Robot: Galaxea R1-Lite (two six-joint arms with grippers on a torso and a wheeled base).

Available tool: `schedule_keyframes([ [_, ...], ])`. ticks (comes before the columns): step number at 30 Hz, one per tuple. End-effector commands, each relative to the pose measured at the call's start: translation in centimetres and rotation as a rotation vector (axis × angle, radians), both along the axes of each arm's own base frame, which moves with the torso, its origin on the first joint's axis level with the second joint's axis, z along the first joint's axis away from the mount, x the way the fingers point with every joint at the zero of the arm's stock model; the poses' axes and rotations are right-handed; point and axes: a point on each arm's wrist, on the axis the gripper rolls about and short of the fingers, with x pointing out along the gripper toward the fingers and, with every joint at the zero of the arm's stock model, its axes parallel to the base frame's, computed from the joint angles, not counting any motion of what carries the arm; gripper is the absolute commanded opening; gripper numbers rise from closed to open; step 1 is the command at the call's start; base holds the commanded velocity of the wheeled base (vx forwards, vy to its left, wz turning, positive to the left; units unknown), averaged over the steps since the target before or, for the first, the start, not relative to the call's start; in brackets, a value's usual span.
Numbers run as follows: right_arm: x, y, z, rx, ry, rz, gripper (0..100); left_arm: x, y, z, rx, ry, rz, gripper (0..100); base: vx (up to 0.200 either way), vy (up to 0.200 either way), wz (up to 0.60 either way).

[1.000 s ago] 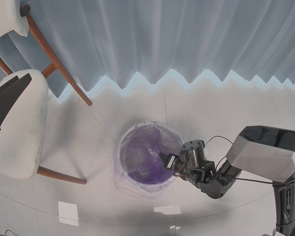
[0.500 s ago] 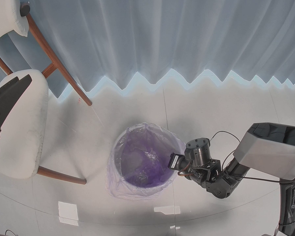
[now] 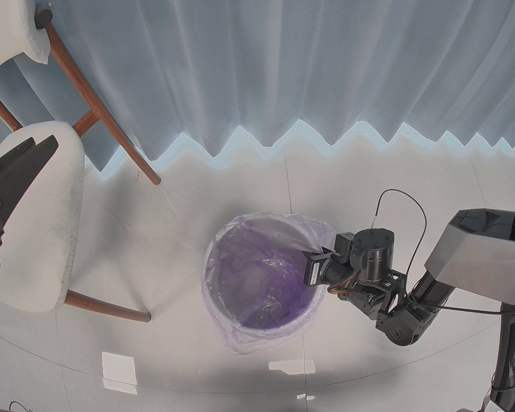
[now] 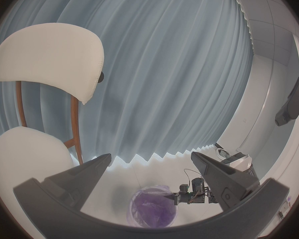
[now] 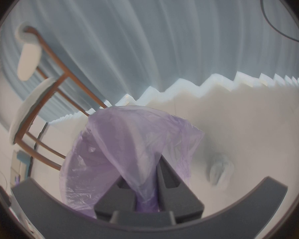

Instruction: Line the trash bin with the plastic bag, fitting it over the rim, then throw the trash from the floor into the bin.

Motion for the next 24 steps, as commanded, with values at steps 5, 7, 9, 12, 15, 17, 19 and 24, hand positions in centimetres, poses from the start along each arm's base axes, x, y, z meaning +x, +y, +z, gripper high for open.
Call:
schedule_keyframes([
  [5, -1.9, -1.6, -4.2, -0.113, -0.052, 0.275, 0, 0.0, 0.0, -0.1, 0.004, 0.008, -0.005, 100, 0.000, 0.000, 0.00],
  [7, -2.2, -1.8, -4.7, -0.125, -0.052, 0.309, 0, 0.0, 0.0, -0.1, 0.004, 0.008, -0.005, 100, 0.000, 0.000, 0.00],
  [9, -2.5, -1.9, -5.0, -0.130, -0.061, 0.341, 0, 0.0, 0.0, -0.1, 0.004, 0.008, -0.007, 100, 0.000, 0.000, 0.00],
  [12, -2.6, -2.0, -5.2, -0.133, -0.067, 0.357, 0, 0.0, 0.0, -0.1, 0.005, 0.009, -0.007, 100, 0.000, 0.000, 0.00],
  [15, -2.6, -2.0, -5.4, -0.133, -0.062, 0.357, 0, 0.0, 0.0, -0.2, 0.006, 0.012, -0.007, 100, 0.000, 0.000, 0.00],
  [17, -2.4, -1.9, -5.9, -0.135, -0.055, 0.354, 0, 0.0, 0.0, -0.2, 0.006, 0.014, -0.005, 100, 0.000, 0.000, 0.00],
  [19, -2.2, -1.9, -6.2, -0.132, -0.053, 0.351, 0, 0.1, 0.0, -0.2, 0.007, 0.015, -0.005, 100, 0.000, 0.000, 0.00],
  [24, -0.7, -0.9, -5.7, -0.058, -0.094, 0.332, 0, 0.1, 0.0, -0.4, 0.024, 0.011, -0.001, 100, 0.000, 0.000, 0.00],
])
